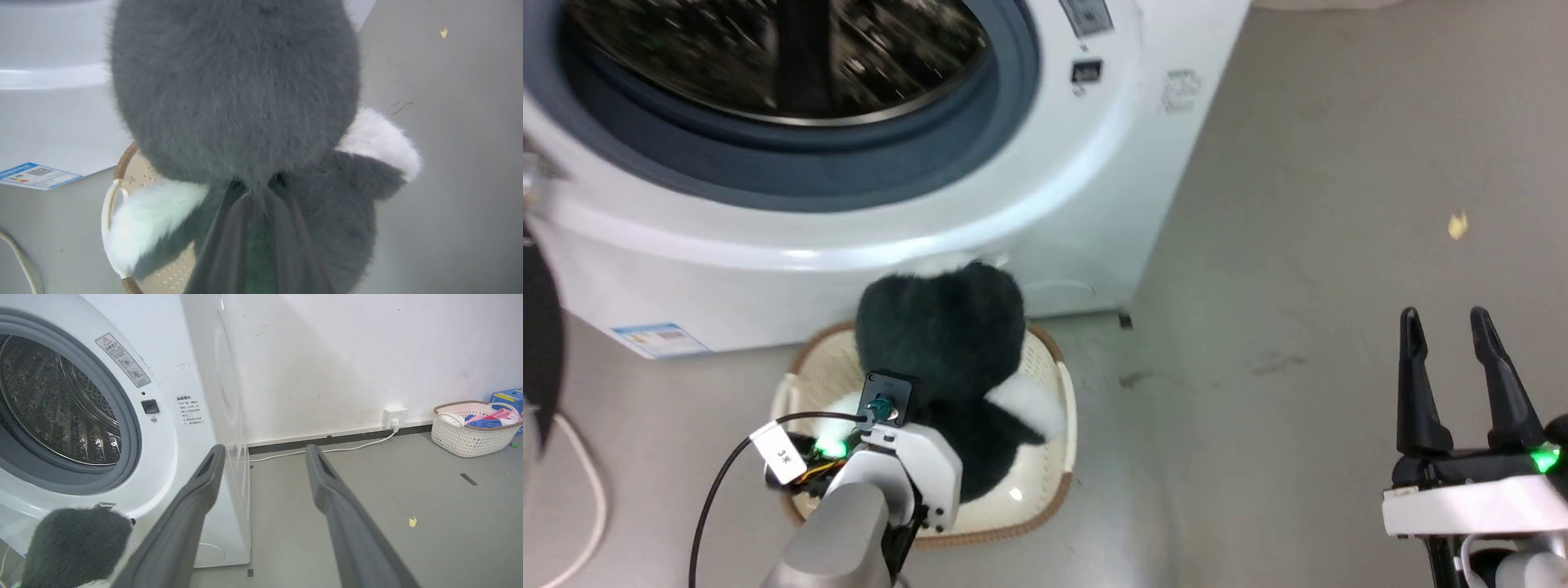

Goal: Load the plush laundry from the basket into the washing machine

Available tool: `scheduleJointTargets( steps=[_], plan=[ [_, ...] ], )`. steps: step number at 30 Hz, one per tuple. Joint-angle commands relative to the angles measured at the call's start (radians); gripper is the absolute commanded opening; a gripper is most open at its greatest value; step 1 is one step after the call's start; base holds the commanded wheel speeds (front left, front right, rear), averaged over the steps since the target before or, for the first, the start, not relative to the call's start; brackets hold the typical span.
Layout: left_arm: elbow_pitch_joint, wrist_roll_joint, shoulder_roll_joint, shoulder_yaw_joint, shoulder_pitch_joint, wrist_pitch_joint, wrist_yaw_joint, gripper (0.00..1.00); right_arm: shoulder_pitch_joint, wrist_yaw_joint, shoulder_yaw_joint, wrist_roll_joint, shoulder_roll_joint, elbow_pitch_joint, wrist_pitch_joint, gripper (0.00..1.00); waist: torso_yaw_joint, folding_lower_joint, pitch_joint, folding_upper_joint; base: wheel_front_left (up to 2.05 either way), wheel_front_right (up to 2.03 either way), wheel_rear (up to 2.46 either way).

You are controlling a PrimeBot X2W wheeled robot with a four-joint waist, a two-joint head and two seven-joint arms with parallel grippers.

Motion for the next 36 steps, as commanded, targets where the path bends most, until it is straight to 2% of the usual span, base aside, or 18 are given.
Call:
scheduleJointTargets(
  steps=[1, 12, 15, 19, 24, 27, 31, 36],
  plan=[
    [-0.042, -0.002, 0.004, 0.009, 0.013, -0.012, 0.006, 0.0, 0.014, -0.001, -0.003, -0.002, -0.001, -0.002, -0.004, 1.0, 0.034, 0.0003, -0.043, -0.0001, 0.0, 0.0, 0.0],
    [-0.636, 0.04, 0.089, 0.137, 0.148, -0.013, 0.098, 0.0, 0.014, -0.001, -0.005, 0.022, -0.001, -0.021, -0.004, 1.0, 0.035, 0.0003, 0.002, -0.0001, 0.0, 0.0, 0.0],
    [-0.744, 0.05, 0.117, 0.169, 0.136, -0.013, 0.111, 0.0, -0.001, -0.001, -0.002, 0.031, -0.001, -0.023, -0.004, 1.0, 0.018, 0.0003, 0.043, -0.0001, 0.0, 0.0, 0.0],
    [-0.816, 0.043, 0.158, 0.204, 0.058, 0.02, 0.115, 0.0, -0.022, -0.001, 0.0, 0.043, -0.001, -0.028, -0.004, 1.0, -0.004, 0.0003, 0.11, -0.0001, 0.0, 0.0, 0.0],
    [-0.854, 0.045, 0.229, 0.243, -0.13, 0.142, 0.116, 0.0, -0.055, -0.001, 0.009, 0.061, -0.001, -0.037, -0.004, 1.0, -0.043, 0.0003, 0.221, -0.0001, 0.0, 0.0, 0.0],
    [-0.825, 0.058, 0.274, 0.243, -0.266, 0.227, 0.098, 0.0, -0.084, -0.001, 0.012, 0.081, -0.001, -0.039, -0.004, 1.0, -0.069, 0.0003, 0.287, -0.0001, 0.0, 0.0, 0.0],
    [-0.736, 0.07, 0.315, 0.236, -0.456, 0.312, 0.067, 0.0, -0.119, -0.001, 0.027, 0.109, -0.001, -0.034, -0.004, 1.0, -0.103, 0.0003, 0.365, -0.0001, 0.0, 0.0, 0.0],
    [-0.558, 0.116, 0.364, 0.209, -0.67, 0.397, 0.047, 0.0, -0.156, -0.001, 0.05, 0.14, -0.001, -0.036, -0.004, 1.0, -0.144, 0.0003, 0.44, -0.0001, 0.0, 0.0, 0.0]
  ],
)
